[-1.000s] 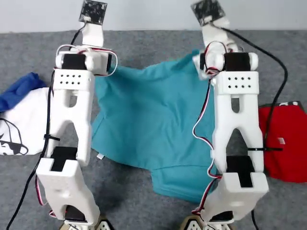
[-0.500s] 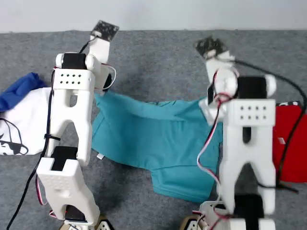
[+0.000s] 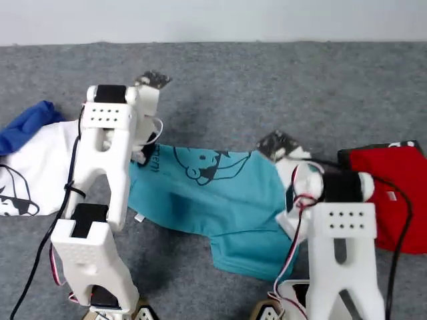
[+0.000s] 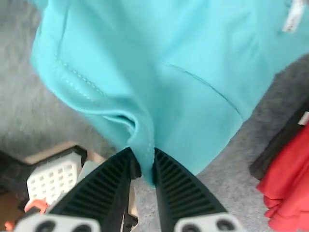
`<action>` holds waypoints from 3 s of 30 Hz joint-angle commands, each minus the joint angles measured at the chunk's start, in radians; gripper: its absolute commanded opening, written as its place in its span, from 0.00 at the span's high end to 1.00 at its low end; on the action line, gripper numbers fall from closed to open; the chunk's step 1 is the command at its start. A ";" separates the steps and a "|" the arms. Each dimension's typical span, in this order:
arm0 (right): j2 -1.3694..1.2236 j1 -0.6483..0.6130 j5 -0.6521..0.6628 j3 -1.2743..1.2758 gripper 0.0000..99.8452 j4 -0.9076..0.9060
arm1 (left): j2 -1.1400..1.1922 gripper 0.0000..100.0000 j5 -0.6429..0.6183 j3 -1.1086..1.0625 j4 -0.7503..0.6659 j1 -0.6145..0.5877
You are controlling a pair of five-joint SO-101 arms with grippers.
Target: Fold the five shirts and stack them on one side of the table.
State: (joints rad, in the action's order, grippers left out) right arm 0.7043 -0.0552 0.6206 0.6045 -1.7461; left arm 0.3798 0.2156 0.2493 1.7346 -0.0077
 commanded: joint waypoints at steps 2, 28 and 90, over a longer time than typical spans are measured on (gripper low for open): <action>0.067 -0.004 0.057 0.115 0.99 0.012 | -0.018 0.99 0.008 -0.038 0.018 -0.008; 0.232 -0.016 -0.041 0.264 0.81 0.182 | -0.018 0.90 0.189 -0.076 0.018 -0.087; -0.874 0.441 -0.144 -0.445 0.77 0.602 | -0.143 0.90 -0.015 -0.160 -0.043 -0.078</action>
State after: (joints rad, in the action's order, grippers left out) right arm -0.2516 0.3682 0.5056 0.2163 -1.0418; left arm 0.2140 0.2785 0.0852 1.7223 -0.1350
